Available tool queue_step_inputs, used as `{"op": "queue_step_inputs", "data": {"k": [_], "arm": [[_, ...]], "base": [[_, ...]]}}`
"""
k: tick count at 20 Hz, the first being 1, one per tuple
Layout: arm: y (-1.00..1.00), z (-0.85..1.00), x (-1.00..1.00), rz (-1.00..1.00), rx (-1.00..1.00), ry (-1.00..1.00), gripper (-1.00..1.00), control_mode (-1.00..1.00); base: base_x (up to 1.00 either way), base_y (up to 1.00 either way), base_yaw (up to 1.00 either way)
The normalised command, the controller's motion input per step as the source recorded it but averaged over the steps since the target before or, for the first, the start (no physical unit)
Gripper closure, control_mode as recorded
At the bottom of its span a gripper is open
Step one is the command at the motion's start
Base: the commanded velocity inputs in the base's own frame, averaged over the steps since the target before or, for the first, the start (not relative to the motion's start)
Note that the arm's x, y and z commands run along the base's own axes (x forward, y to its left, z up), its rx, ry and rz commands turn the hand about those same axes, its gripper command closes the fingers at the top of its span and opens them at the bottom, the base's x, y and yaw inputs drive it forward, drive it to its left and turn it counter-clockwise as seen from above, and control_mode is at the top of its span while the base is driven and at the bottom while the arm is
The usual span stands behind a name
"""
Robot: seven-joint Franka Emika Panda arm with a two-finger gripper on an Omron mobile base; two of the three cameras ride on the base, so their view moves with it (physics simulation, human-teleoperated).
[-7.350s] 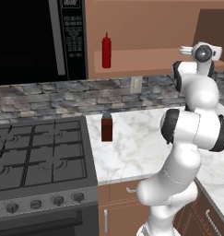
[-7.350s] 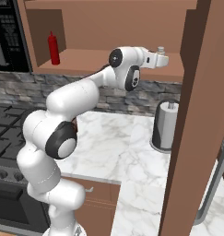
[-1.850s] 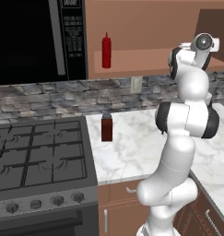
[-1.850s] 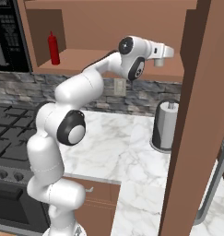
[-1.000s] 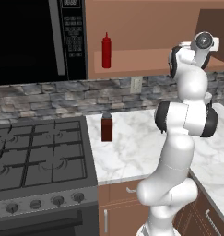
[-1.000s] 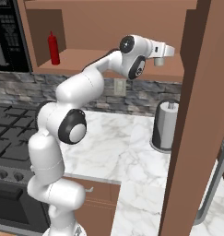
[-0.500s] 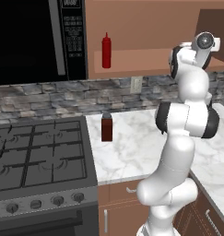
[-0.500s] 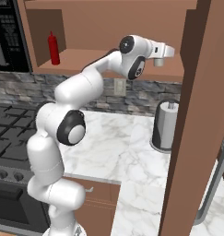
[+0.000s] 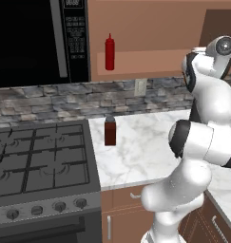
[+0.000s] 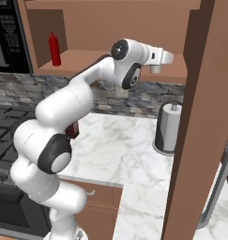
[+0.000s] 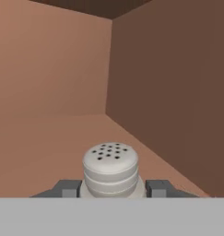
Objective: Collect the paprika, ketchup, and shaker from the cabinet and place them next to the stove.
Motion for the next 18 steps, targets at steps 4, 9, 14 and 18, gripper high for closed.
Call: {"op": "queue_step_inputs", "data": {"k": [4,9,14,18], "arm": [[0.7,0.0,-0.99,0.08,-0.03,0.0,1.0,-1.0],[0.88,0.0,-0.94,0.19,-0.06,0.01,1.0,-1.0],[0.74,0.0,-0.92,0.29,-0.04,0.04,1.0,-1.0],[0.66,0.0,-0.79,0.35,-0.02,0.08,1.0,-1.0]], "base": [[0.0,0.0,0.0],[0.0,0.0,0.0],[0.0,0.0,0.0],[0.0,0.0,0.0]]}}
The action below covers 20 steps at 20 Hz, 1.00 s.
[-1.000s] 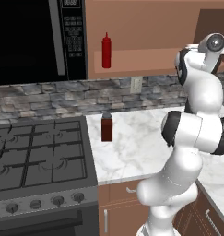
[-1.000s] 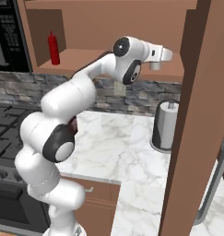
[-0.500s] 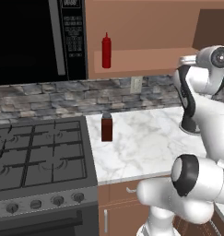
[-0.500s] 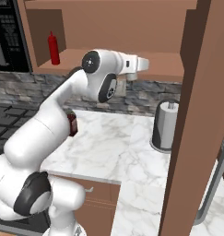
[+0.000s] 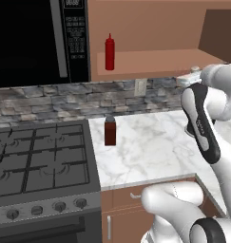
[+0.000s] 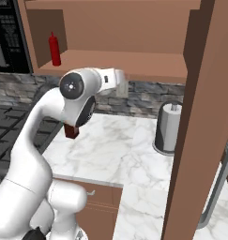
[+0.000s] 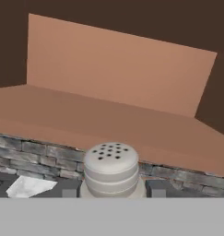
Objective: Collect the paprika, ketchup, and shaker from the cabinet and place them next to the stove.
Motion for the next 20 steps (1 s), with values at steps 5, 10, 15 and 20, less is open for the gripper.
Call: {"op": "queue_step_inputs", "data": {"k": [5,10,15,20], "arm": [[0.55,-0.15,-0.63,0.4,-0.02,0.11,1.0,-1.0],[0.53,-0.53,-0.23,0.43,-0.02,0.1,1.0,-1.0],[0.45,-0.92,-0.06,0.45,-0.03,0.02,1.0,-1.0],[0.39,-0.91,-0.07,0.44,-0.01,0.02,1.0,-1.0]], "base": [[0.0,0.0,0.0],[0.0,0.0,0.0],[0.0,0.0,0.0],[0.0,0.0,0.0]]}}
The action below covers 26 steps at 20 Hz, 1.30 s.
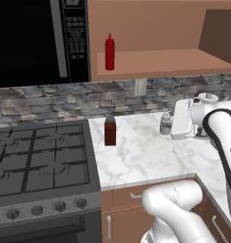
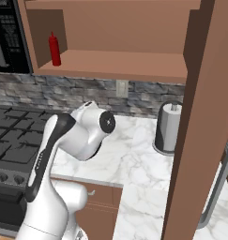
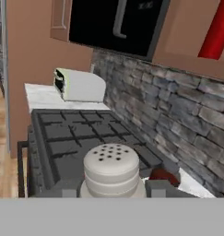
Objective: Collect the paprika, ketchup, and shaker from the cabinet and place them next to the stove.
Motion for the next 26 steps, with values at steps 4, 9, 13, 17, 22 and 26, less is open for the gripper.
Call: {"op": "queue_step_inputs", "data": {"k": [4,9,13,17,22,26], "arm": [[0.51,-0.7,0.0,0.39,0.0,0.07,1.0,-1.0],[0.59,-0.61,0.16,0.3,0.0,0.08,1.0,-1.0],[0.39,-0.6,0.43,0.14,0.0,0.08,1.0,-1.0],[0.28,-0.61,0.38,0.04,0.0,0.01,1.0,-1.0],[0.21,-0.51,0.33,0.0,0.01,0.0,1.0,-1.0],[0.2,-0.35,0.41,0.0,0.0,0.0,1.0,-1.0]], "base": [[0.0,0.0,0.0],[0.0,0.0,0.0],[0.0,0.0,0.0],[0.0,0.0,0.0],[0.0,0.0,0.0],[0.0,0.0,0.0]]}}
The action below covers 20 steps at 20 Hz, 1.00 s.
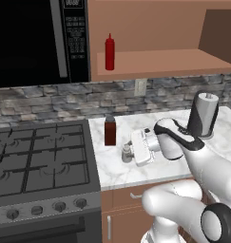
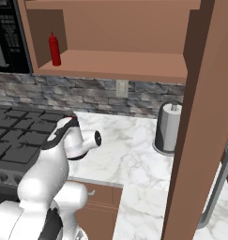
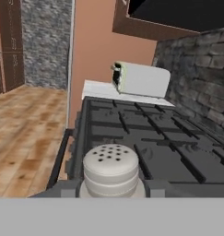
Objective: Collect the paprika, ketchup, and shaker from the cabinet and place them next to the stove.
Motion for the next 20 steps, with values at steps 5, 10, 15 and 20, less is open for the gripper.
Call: {"op": "queue_step_inputs", "data": {"k": [5,10,15,20], "arm": [[0.2,-0.35,0.42,0.0,0.0,0.0,1.0,-1.0],[0.18,-0.36,0.28,0.0,0.0,0.0,1.0,-1.0],[0.15,-0.31,0.2,0.0,0.0,0.02,1.0,-1.0],[0.13,-0.12,0.04,0.0,0.0,0.08,1.0,-1.0]], "base": [[0.0,0.0,0.0],[0.0,0.0,0.0],[0.0,0.0,0.0],[0.0,0.0,0.0]]}}
